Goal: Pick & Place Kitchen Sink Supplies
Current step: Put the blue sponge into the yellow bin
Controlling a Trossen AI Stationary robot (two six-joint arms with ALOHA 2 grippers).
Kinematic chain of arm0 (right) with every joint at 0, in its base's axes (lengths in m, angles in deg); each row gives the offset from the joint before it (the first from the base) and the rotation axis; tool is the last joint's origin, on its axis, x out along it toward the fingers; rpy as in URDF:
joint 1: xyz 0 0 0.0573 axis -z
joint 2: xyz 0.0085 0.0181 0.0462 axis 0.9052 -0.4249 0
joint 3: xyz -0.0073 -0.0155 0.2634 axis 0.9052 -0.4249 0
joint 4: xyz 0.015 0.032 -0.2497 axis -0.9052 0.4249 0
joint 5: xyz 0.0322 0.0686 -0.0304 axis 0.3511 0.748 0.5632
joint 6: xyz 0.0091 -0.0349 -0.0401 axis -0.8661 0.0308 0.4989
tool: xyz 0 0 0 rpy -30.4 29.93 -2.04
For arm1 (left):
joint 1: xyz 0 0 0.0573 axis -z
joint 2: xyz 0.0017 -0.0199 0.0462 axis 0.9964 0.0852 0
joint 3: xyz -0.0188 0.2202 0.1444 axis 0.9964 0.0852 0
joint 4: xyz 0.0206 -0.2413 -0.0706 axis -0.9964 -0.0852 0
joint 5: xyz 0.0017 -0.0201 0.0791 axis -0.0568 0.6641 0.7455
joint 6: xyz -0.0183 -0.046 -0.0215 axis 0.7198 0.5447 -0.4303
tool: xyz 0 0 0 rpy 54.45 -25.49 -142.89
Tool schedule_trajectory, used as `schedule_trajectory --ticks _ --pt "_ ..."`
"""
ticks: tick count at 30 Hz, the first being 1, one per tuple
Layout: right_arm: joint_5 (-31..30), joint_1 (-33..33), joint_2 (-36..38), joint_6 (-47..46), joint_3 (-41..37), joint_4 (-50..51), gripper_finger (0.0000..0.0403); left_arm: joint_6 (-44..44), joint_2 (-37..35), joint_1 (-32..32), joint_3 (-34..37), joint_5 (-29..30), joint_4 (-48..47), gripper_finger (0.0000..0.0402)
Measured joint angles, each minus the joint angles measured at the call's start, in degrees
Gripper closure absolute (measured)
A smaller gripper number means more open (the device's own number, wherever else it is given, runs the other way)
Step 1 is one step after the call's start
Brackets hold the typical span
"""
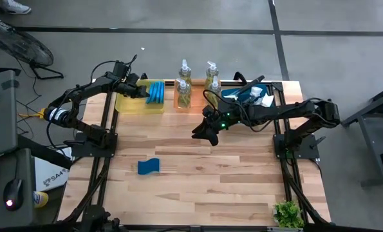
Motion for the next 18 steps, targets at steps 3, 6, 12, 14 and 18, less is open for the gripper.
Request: schedule_trajectory --ticks 3,6,12,14,18 --pt "0.0 0.0 0.0 0.0 0.0 0.0 0.0242 0.0 -0.6 0.0 0.0 -0.2 0.1 0.0273" --pt "0.0 0.0 0.0 0.0 0.0 0.0 0.0242 0.0 -1.8 0.0 -0.3 -1.4 0.3 0.0273" --pt "0.0 0.0 0.0 0.0 0.0 0.0 0.0242 -4.4 -5.5 0.0 -1.5 -6.0 0.3 0.0273" --pt "0.0 0.0 0.0 0.0 0.0 0.0 0.0242 -6.0 -6.9 0.0 -1.5 -7.9 0.2 0.0273" --pt "0.0 0.0 0.0 0.1 0.0 0.0 0.0242 -6.0 -9.6 0.0 -1.5 -8.7 -0.4 0.0273"
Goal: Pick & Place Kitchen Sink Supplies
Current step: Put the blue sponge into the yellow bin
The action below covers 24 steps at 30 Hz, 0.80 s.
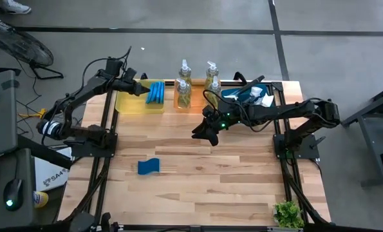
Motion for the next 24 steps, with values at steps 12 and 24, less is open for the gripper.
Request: schedule_trajectory --ticks 12,24 --pt "0.0 0.0 0.0 1.4 0.0 0.0 0.0242 0.4 -10.0 11.3 0.0 1.1 -6.5 0.0273" --pt "1.0 0.0 0.0 3.9 0.0 0.0 0.0242 8.7 -18.0 31.4 0.0 15.0 -18.3 0.0274"
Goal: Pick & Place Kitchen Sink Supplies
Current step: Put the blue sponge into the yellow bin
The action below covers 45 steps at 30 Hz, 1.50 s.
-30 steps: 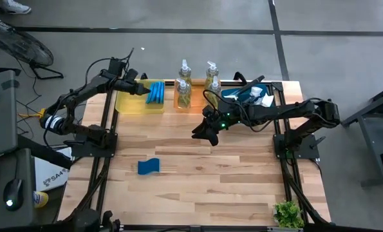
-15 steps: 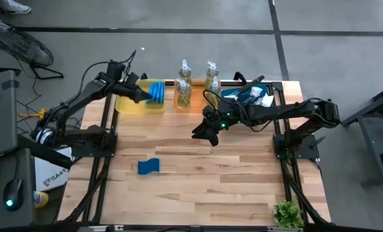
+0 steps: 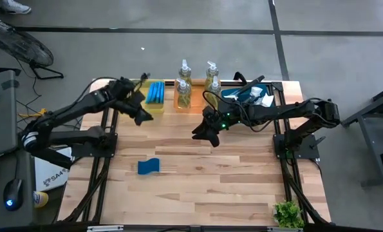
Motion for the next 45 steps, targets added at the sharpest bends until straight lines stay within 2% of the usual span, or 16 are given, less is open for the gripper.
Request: schedule_trajectory --ticks 5,13,22,29,32,37,41,45 --pt "0.6 0.0 0.0 1.6 0.0 1.4 0.0242 6.8 -2.1 10.6 0.0 8.8 -4.2 0.0274" --pt "4.5 0.0 0.0 4.5 0.0 4.5 0.0242 21.0 -2.4 28.0 0.0 18.6 -4.3 0.0273" --pt "10.0 0.0 0.0 7.1 0.0 7.4 0.0242 41.2 -2.3 49.8 0.0 33.7 -4.2 0.0273" --pt "12.8 -0.1 0.0 9.3 0.0 8.9 0.0242 57.7 1.8 64.0 0.0 46.3 -3.4 0.0273" --pt "14.1 -0.1 0.0 10.3 0.0 9.4 0.0242 63.1 5.4 68.0 0.0 47.9 -2.0 0.0273" --pt "15.0 -0.1 0.0 11.7 0.0 10.7 0.0242 68.1 13.0 72.4 0.0 47.1 0.3 0.0273" --pt "15.0 -0.1 0.0 12.0 0.0 11.5 0.0242 67.7 19.1 74.1 0.0 43.9 4.4 0.0273" --pt "15.0 -0.1 0.0 12.2 0.0 11.6 0.0242 63.3 23.8 74.0 0.1 42.9 9.7 0.0273"
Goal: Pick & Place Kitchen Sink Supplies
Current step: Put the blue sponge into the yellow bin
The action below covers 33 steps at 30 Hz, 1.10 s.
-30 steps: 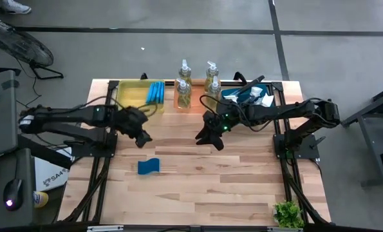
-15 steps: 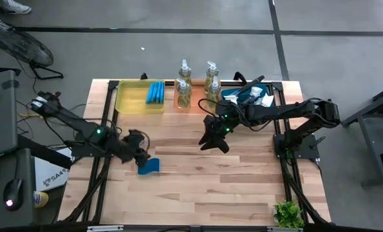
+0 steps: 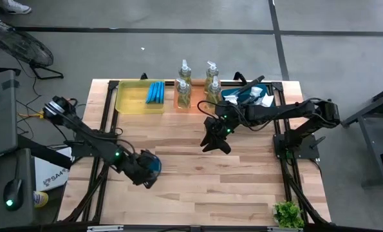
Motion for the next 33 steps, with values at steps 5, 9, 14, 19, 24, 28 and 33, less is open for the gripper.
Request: schedule_trajectory --ticks 5,9,14,19,24,28,33 --pt "0.1 0.0 0.0 0.1 0.0 0.6 0.0242 -6.3 3.5 0.0 0.0 2.3 3.6 0.0273" --pt "0.4 0.0 0.0 0.9 0.0 1.3 0.0242 -11.4 6.1 0.0 0.0 1.9 4.2 0.0273" --pt "0.5 -0.2 0.0 1.1 0.0 1.7 0.0242 -18.5 8.6 0.0 0.0 3.7 5.1 0.0273" --pt "0.5 -0.4 0.0 1.3 0.0 2.6 0.0242 -22.7 8.8 0.0 -0.1 5.6 4.0 0.0273" --pt "0.3 -0.6 0.0 2.1 0.0 3.0 0.0242 -27.6 8.8 -0.1 0.0 7.2 2.8 0.0273" --pt "-0.1 -0.7 0.0 2.3 0.0 3.4 0.0242 -31.3 9.5 0.0 0.0 6.6 2.4 0.0273" --pt "-0.6 -0.7 0.0 2.4 0.0 3.5 0.0242 -35.1 11.8 -0.6 0.0 6.7 2.7 0.0273"
